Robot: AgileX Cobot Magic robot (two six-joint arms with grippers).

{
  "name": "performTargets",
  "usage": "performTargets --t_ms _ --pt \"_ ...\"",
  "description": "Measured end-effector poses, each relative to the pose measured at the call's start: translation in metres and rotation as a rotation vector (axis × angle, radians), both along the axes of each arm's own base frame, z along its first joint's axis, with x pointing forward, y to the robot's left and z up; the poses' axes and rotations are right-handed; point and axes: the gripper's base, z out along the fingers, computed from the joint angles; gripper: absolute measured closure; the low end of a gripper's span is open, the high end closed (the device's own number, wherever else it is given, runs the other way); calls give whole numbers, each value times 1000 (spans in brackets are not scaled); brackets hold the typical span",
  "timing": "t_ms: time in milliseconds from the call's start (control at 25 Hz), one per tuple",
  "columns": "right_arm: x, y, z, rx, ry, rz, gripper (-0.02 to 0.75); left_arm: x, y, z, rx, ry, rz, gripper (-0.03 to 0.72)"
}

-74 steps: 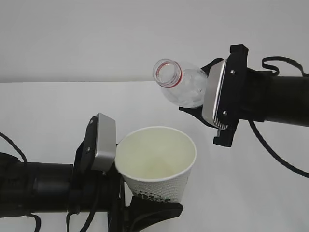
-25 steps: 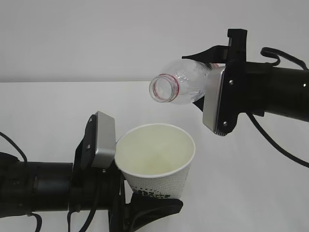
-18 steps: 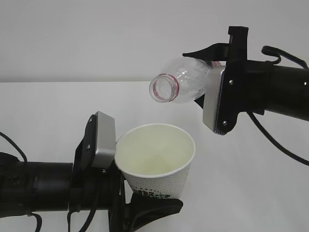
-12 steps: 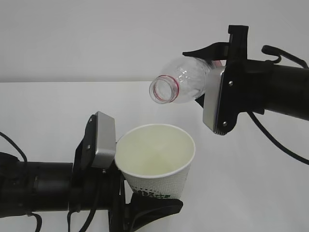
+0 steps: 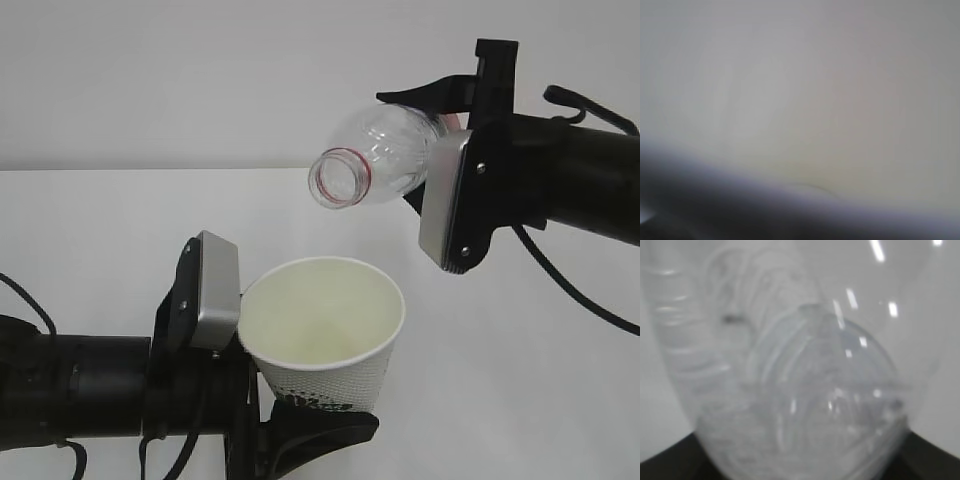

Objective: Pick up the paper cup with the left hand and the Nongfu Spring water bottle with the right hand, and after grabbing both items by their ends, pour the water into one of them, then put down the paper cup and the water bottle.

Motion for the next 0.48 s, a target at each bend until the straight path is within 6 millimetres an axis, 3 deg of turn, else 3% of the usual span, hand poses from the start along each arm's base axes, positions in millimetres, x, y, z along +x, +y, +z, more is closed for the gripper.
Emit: performTargets --t_ms 480 --pt "0 1 2 -36 -65 17 262 0 0 0 3 -5 -1 174"
